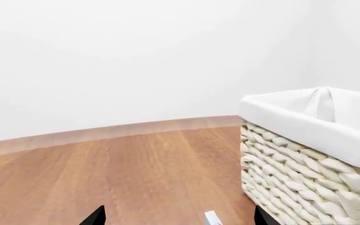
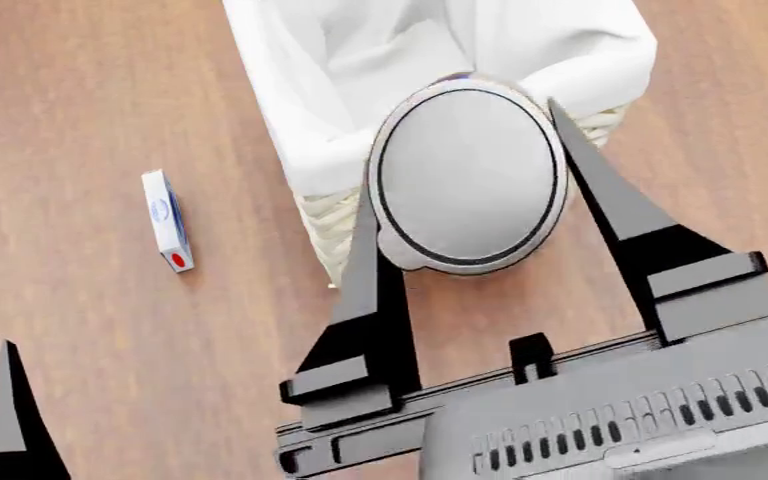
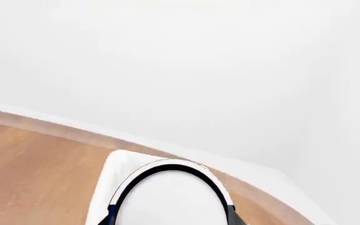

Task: Pick up the alphabet soup and the cream cheese box, and put them in the basket.

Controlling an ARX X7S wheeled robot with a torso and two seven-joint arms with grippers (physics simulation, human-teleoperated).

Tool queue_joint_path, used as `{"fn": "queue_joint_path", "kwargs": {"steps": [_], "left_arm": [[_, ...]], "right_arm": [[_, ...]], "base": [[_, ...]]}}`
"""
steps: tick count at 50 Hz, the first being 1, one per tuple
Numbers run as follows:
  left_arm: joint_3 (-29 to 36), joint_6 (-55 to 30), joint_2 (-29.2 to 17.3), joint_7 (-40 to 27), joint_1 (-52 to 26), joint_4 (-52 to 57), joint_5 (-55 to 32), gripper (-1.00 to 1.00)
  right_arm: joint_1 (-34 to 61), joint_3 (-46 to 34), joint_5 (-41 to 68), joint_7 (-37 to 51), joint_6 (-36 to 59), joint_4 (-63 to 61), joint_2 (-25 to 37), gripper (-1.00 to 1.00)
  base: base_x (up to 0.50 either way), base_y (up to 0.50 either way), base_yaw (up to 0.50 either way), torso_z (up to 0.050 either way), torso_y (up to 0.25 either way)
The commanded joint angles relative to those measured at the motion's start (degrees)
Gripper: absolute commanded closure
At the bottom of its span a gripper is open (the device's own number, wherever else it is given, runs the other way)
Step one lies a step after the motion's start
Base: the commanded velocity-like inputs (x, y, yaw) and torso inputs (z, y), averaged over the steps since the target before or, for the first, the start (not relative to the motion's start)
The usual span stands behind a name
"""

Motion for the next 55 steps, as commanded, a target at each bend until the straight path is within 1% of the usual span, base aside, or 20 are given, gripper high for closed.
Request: {"fn": "queue_joint_path", "kwargs": {"steps": [1, 2, 3, 5, 6, 9, 10, 11, 12, 13, 15, 17, 19, 24, 32, 47, 49, 51, 53, 55], "left_arm": [[0.3, 0.0, -0.1, -0.1, -0.1, 0.0, 0.1, -1.00], [0.6, -0.2, -0.1, -0.1, -0.2, 0.2, 0.2, -1.00], [0.7, -0.3, 0.0, 0.0, -0.3, 0.3, 0.3, -1.00], [0.7, -0.4, -0.1, 0.0, -0.5, 0.4, 0.1, -1.00], [0.9, -0.4, 0.0, 0.1, -0.5, 0.3, 0.2, -1.00], [1.4, -0.3, 0.0, 0.1, -0.4, 0.4, 0.6, -1.00], [1.6, -0.4, 0.0, 0.1, -0.1, 1.0, 0.6, -1.00], [1.6, -0.5, -0.1, 0.1, -0.1, 1.2, 0.6, -1.00], [1.6, -0.7, -0.1, 0.0, -0.1, 1.5, 0.5, -1.00], [1.6, -0.7, -0.1, 0.0, -0.1, 1.5, 0.5, -1.00], [1.4, -0.7, -0.2, 0.0, 0.0, 1.9, 0.2, -1.00], [1.1, -0.4, -0.4, 0.0, 0.2, 2.2, -0.2, -1.00], [1.0, -0.2, -0.4, 0.0, 0.1, 1.9, -0.4, -1.00], [0.4, -0.1, -0.7, -0.1, 0.1, 2.3, -1.2, -1.00], [0.8, 0.4, -0.7, -0.1, 0.4, 2.2, -0.9, -1.00], [1.1, 0.4, -0.8, -0.3, 0.4, 2.2, -1.0, -1.00], [1.1, 0.4, -0.8, -0.3, 0.3, 2.0, -1.0, -1.00], [1.1, 0.4, -0.8, -0.4, 0.4, 2.2, -1.1, -1.00], [1.0, 0.6, -0.8, -0.4, 0.4, 1.8, -1.1, -1.00], [1.0, 0.7, -0.9, -0.5, 0.5, 1.8, -1.1, -1.00]], "right_arm": [[23.6, 8.3, 10.4, -12.3, 6.6, 3.4, 1.7, 1.00], [23.6, 8.3, 10.4, -12.3, 6.6, 3.4, 1.7, 1.00], [23.3, 10.3, 11.1, -19.7, 3.8, 11.7, 0.2, 1.00], [22.2, 11.4, 12.0, -24.7, 2.0, 17.7, -1.4, 1.00], [21.5, 12.4, 13.9, -29.9, 0.5, 25.0, -3.7, 1.00], [20.4, 14.2, 18.1, -37.4, -1.1, 35.1, -7.2, 1.00], [20.1, 14.9, 19.6, -40.7, -1.2, 41.2, -9.6, 1.00], [19.7, 15.4, 21.3, -42.7, -1.5, 43.4, -10.5, 1.00], [19.0, 16.1, 23.6, -46.2, -1.5, 48.8, -12.7, 1.00], [17.9, 17.4, 29.1, -51.3, -1.4, 51.2, -13.5, 1.00], [16.0, 18.6, 35.8, -58.3, 0.3, 61.9, -16.9, 1.00], [14.4, 19.0, 40.4, -62.9, 2.9, 69.7, -19.7, 1.00], [14.1, 18.1, 40.2, -63.5, 4.1, 73.9, -21.6, 1.00], [13.7, 15.5, 39.8, -69.0, 9.0, 89.0, -28.1, 1.00], [13.5, 14.0, 38.7, -71.7, 11.6, 94.7, -31.0, 1.00], [11.6, 12.9, 36.5, -71.4, 11.1, 92.7, -30.9, 1.00], [11.7, 12.7, 36.3, -73.0, 11.8, 95.8, -32.4, 1.00], [10.9, 12.5, 35.8, -72.1, 11.0, 93.9, -31.7, 1.00], [10.6, 12.3, 35.7, -73.1, 11.4, 95.6, -32.6, 1.00], [9.8, 12.2, 35.4, -72.5, 10.7, 94.3, -32.1, 1.00]], "base": [[0.00, 0.00, 0.00, 0.000, 0.000], [0.00, 0.00, 0.00, 0.000, 0.000], [0.00, 0.00, 0.00, 0.000, 0.000], [0.00, 0.00, 0.00, 0.000, 0.000], [0.00, 0.00, 0.00, 0.000, 0.000], [0.00, 0.00, 0.00, 0.000, 0.000], [0.00, 0.00, 0.00, 0.000, 0.000], [0.00, 0.00, 0.00, 0.000, 0.000], [0.00, 0.00, 0.00, 0.000, 0.000], [0.00, 0.00, 0.00, 0.000, 0.000], [0.00, 0.00, 0.00, 0.000, 0.000], [0.00, 0.00, 0.00, 0.000, 0.000], [0.00, 0.00, 0.00, 0.000, 0.000], [0.00, 0.00, 0.00, 0.000, 0.000], [0.00, 0.00, 0.00, 0.000, 0.000], [0.00, 0.00, 0.00, 0.000, 0.000], [0.00, 0.00, 0.00, 0.000, 0.000], [0.00, 0.00, 0.00, 0.000, 0.000], [0.00, 0.00, 0.00, 0.000, 0.000], [0.00, 0.00, 0.00, 0.000, 0.000]]}}
